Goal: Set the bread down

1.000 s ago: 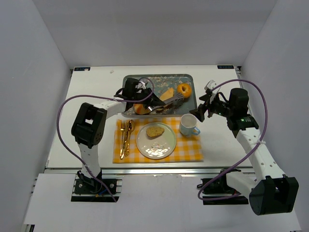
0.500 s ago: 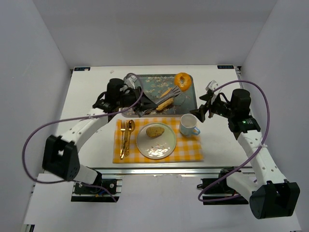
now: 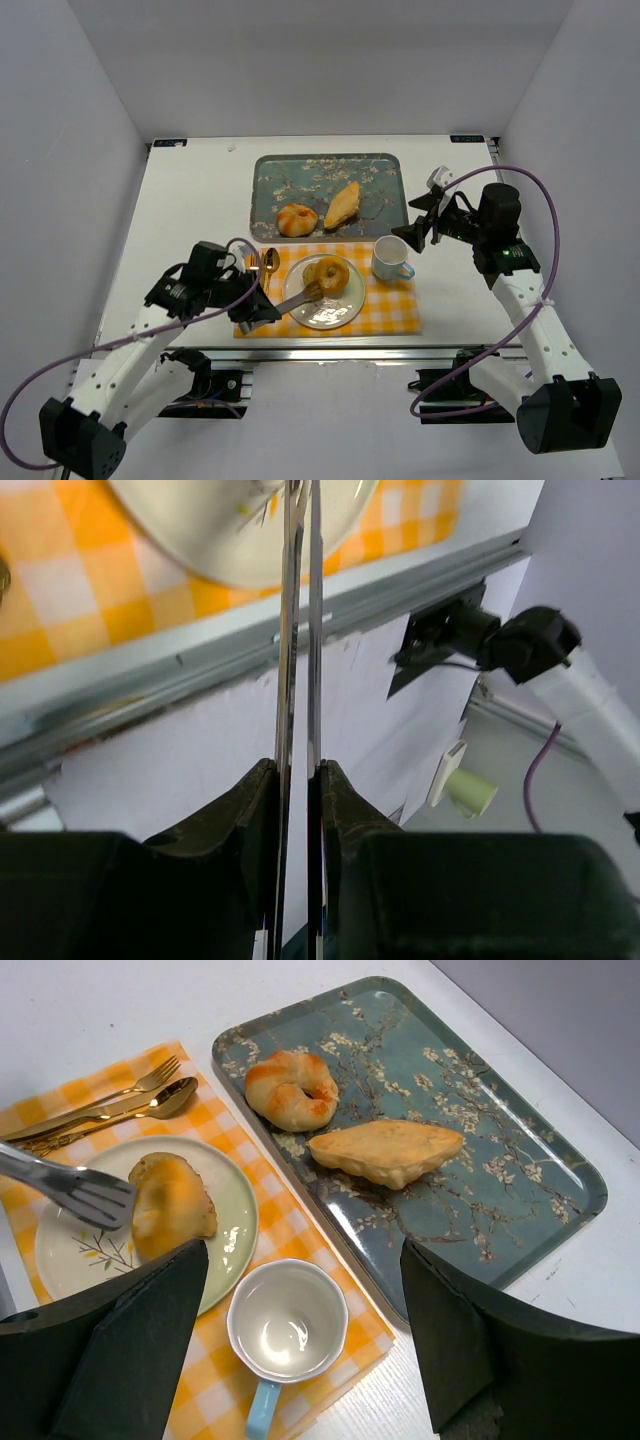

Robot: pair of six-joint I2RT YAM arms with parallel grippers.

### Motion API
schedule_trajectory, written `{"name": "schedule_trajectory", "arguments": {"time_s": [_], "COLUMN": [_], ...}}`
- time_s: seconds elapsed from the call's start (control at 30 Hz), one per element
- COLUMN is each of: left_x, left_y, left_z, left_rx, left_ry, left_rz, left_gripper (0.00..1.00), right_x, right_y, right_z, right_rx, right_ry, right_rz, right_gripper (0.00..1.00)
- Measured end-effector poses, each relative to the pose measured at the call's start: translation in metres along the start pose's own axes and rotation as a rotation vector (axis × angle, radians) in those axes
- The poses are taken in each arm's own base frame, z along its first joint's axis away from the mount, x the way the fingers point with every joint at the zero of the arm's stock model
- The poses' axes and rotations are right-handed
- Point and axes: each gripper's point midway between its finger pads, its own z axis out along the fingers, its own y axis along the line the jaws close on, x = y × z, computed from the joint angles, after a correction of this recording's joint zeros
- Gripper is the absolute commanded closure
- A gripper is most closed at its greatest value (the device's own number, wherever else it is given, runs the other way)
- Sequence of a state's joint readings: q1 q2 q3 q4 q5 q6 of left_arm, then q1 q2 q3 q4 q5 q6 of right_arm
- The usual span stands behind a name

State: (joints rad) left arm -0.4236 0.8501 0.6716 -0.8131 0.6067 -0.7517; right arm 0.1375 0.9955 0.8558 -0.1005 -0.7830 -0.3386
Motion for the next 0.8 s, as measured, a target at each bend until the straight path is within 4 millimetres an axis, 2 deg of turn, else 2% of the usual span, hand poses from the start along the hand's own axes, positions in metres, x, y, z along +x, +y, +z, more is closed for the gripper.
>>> {"name": "schedule_trajectory", "arguments": {"time_s": [0.17,0.4,0.63,0.8], "left_x": [0.021,0.028,0.026,0.015], "left_y": [0.012,0.022,0.024,0.022], "left_z": [-0.007,-0.007,-0.008,-0.017], "left_rx": [-0.015,-0.054,-0.07,-0.113], "left_ry": [0.02,0.05,0.028,-0.046], "left_rz": [-0.005,-0.017,-0.017,-0.034], "left_gripper": [0.99,0.77,0.78,0.82], "right_x": [0.001,0.002,0.002,0.002], "right_y": [0.001,0.001,0.001,0.001], "right_z": [0.001,0.001,0.001,0.001], "right_rx": [-0.008,-0.011,-0.012,-0.016], "right_ry": [0.0,0.002,0.003,0.002], "right_rz": [0.002,0.004,-0.001,-0.001], "right_gripper": [0.15,0.14,0.14,0.14]}}
